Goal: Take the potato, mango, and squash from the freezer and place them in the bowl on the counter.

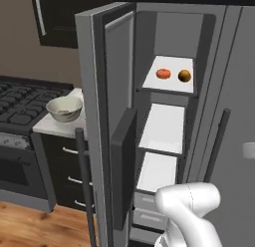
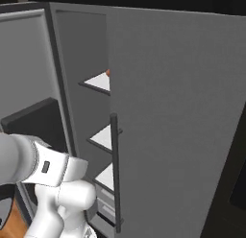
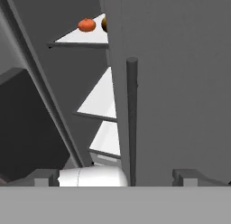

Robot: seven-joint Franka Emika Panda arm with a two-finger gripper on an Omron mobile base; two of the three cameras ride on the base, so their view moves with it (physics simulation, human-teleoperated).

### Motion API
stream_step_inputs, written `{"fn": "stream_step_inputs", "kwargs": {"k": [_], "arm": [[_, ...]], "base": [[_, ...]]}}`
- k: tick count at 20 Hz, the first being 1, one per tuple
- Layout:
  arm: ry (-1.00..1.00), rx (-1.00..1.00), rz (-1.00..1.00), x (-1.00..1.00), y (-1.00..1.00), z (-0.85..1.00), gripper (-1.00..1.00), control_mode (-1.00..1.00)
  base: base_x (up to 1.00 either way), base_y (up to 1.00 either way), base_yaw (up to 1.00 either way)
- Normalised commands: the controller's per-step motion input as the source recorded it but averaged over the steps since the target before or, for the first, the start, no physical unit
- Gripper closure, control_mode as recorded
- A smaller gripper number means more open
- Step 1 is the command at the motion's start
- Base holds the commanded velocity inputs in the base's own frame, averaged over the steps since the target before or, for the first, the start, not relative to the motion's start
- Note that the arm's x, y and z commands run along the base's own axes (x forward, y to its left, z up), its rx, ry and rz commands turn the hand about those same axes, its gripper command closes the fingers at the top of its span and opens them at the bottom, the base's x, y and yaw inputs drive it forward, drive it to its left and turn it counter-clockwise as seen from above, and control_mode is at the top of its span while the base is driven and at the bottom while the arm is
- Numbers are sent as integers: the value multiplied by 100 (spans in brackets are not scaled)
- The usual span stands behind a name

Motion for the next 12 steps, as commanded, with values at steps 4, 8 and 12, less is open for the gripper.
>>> {"fn": "stream_step_inputs", "kwargs": {"k": [4,8,12], "arm": [[0,0,0,0,0,0,-100,100],[0,0,0,0,0,0,-100,100],[0,0,0,0,0,0,-100,100]], "base": [[100,100,0],[100,100,0],[72,100,-28]]}}
